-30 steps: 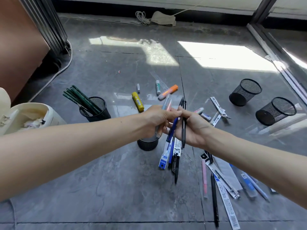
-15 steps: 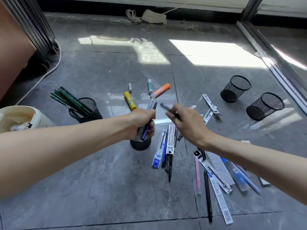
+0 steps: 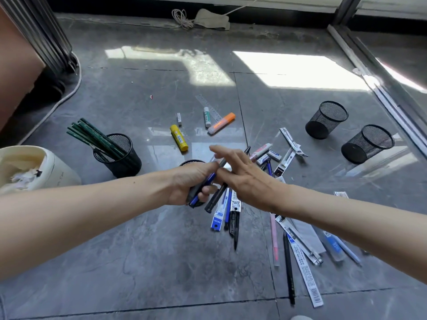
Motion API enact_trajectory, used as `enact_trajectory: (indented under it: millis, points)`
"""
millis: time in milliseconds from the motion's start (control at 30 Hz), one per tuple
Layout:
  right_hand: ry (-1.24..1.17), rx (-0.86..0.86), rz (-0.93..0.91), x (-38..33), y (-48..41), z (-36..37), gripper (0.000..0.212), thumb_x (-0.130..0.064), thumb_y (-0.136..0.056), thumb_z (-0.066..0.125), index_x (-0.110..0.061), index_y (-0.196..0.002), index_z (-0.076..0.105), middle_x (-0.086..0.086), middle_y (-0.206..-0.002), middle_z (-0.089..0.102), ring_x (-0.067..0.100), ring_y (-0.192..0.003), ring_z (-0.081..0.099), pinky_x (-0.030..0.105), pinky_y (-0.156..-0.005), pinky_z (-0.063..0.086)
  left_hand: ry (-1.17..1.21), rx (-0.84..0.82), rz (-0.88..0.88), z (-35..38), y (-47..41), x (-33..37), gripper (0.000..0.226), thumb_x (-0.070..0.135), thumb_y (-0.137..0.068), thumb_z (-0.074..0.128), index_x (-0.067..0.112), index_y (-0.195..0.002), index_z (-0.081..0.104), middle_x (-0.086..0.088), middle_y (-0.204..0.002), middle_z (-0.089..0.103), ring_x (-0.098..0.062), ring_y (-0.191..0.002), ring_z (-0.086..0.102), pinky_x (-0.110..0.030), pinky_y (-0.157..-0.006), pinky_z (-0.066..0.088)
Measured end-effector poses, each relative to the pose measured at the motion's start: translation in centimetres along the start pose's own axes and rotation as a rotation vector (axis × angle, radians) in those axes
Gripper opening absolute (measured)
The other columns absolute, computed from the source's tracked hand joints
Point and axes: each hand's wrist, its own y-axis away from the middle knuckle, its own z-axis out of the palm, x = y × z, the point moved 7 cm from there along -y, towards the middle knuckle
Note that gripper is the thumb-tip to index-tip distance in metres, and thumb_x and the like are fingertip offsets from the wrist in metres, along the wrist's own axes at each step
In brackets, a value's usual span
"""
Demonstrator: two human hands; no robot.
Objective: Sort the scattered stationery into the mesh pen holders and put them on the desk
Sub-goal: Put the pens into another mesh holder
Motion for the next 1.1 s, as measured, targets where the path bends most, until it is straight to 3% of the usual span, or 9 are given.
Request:
enact_trajectory:
  millis: [167, 233, 333, 500, 733, 833, 900, 1000, 1100]
  points:
    - [-0.133, -0.068, -0.080, -1.0, -0.7, 0.2, 0.044, -0.010, -0.101, 0.017, 0.003, -0.085, 0.056, 0.012, -0.147, 0.014, 0.029, -0.128, 0.029, 0.023, -0.113, 0.019, 0.053, -0.059, 0.028, 0.2, 0.0, -0.2, 0.044, 0.029, -0.092, 0.051, 0.023, -0.049, 0.058, 0.006, -0.044, 0.035, -0.006, -0.036, 0.030, -0.017, -0.037, 0.021]
    - [-0.236, -0.180, -0.034, -0.5, -0.7, 0.9, 0.026, 0.004, -0.095, 0.026, 0.005, -0.107, 0.049, 0.011, -0.150, 0.008, 0.025, -0.132, 0.025, 0.013, -0.112, 0.009, 0.074, -0.061, 0.042, -0.3, -0.2, -0.8, 0.035, 0.023, -0.087, 0.054, 0.023, -0.052, 0.059, 0.005, -0.048, 0.037, -0.007, -0.041, 0.031, -0.019, -0.040, 0.022]
    - [-0.369, -0.296, -0.003, -0.1, -1.2, 1.7, 0.059, 0.022, -0.076, 0.041, -0.005, -0.127, 0.032, 0.013, -0.157, -0.009, 0.014, -0.136, 0.020, 0.006, -0.108, 0.010, 0.132, -0.061, 0.049, -0.6, -0.3, -1.2, 0.016, 0.027, -0.077, 0.061, 0.024, -0.061, 0.060, 0.001, -0.056, 0.041, -0.011, -0.048, 0.035, -0.020, -0.043, 0.027]
    - [-0.463, -0.266, 0.011, 0.2, -2.3, 1.3, 0.103, 0.024, -0.055, 0.031, -0.030, -0.142, 0.014, 0.000, -0.155, -0.022, 0.006, -0.144, -0.010, 0.023, -0.114, 0.025, 0.109, -0.019, 0.050, -0.4, -0.7, -1.1, 0.021, 0.019, -0.089, 0.052, 0.014, -0.072, 0.063, -0.001, -0.062, 0.051, -0.010, -0.051, 0.047, -0.019, -0.043, 0.033]
    - [-0.485, -0.010, 0.455, 4.4, -1.6, 2.0, 0.075, 0.004, -0.073, 0.029, -0.014, -0.145, 0.017, 0.016, -0.155, 0.003, 0.018, -0.145, 0.009, 0.030, -0.119, 0.015, 0.130, 0.164, 0.091, -2.1, -1.7, 0.1, 0.009, 0.012, -0.095, 0.042, 0.005, -0.091, 0.046, -0.007, -0.056, 0.059, -0.022, -0.055, 0.062, -0.038, -0.070, 0.051]
    - [-1.043, -0.008, 1.037, 6.1, 0.9, 3.4, 0.064, -0.014, -0.092, 0.056, -0.012, -0.146, 0.021, 0.008, -0.135, 0.038, 0.017, -0.117, 0.047, 0.032, -0.100, 0.038, 0.195, 0.174, 0.159, -1.2, -1.8, 0.9, 0.006, 0.010, -0.097, 0.044, 0.005, -0.092, 0.045, -0.007, -0.051, 0.050, -0.017, -0.038, 0.048, -0.033, -0.056, 0.053]
    - [-1.450, -0.054, 1.224, 4.9, 1.8, 4.7, 0.038, -0.035, -0.093, 0.054, -0.012, -0.123, 0.053, 0.001, -0.091, 0.060, 0.014, -0.078, 0.059, 0.026, -0.076, 0.047, 0.131, 0.200, 0.227, 0.0, -2.2, 1.8, 0.012, 0.005, -0.093, 0.047, 0.008, -0.082, 0.047, -0.003, -0.048, 0.044, -0.012, -0.034, 0.040, -0.024, -0.043, 0.045]
    - [-1.677, 0.018, 1.394, 3.5, 2.7, 6.0, 0.031, -0.046, -0.085, 0.056, -0.017, -0.075, 0.057, -0.001, -0.048, 0.042, 0.009, -0.040, 0.037, 0.021, -0.045, 0.036, -0.138, 0.248, 0.282, 1.9, -3.2, 2.4, 0.023, -0.001, -0.086, 0.048, 0.009, -0.066, 0.048, -0.001, -0.042, 0.041, -0.012, -0.035, 0.037, -0.018, -0.039, 0.032]
    - [-1.671, 0.099, 1.559, 3.7, 4.7, 6.4, 0.032, -0.040, -0.089, 0.058, -0.016, -0.068, 0.055, 0.001, -0.045, 0.045, 0.009, -0.034, 0.037, 0.016, -0.037, 0.036, -0.303, 0.221, 0.244, 3.7, -4.3, 1.6, 0.016, 0.003, -0.085, 0.050, 0.007, -0.069, 0.053, -0.003, -0.050, 0.046, -0.015, -0.045, 0.044, -0.018, -0.043, 0.032]
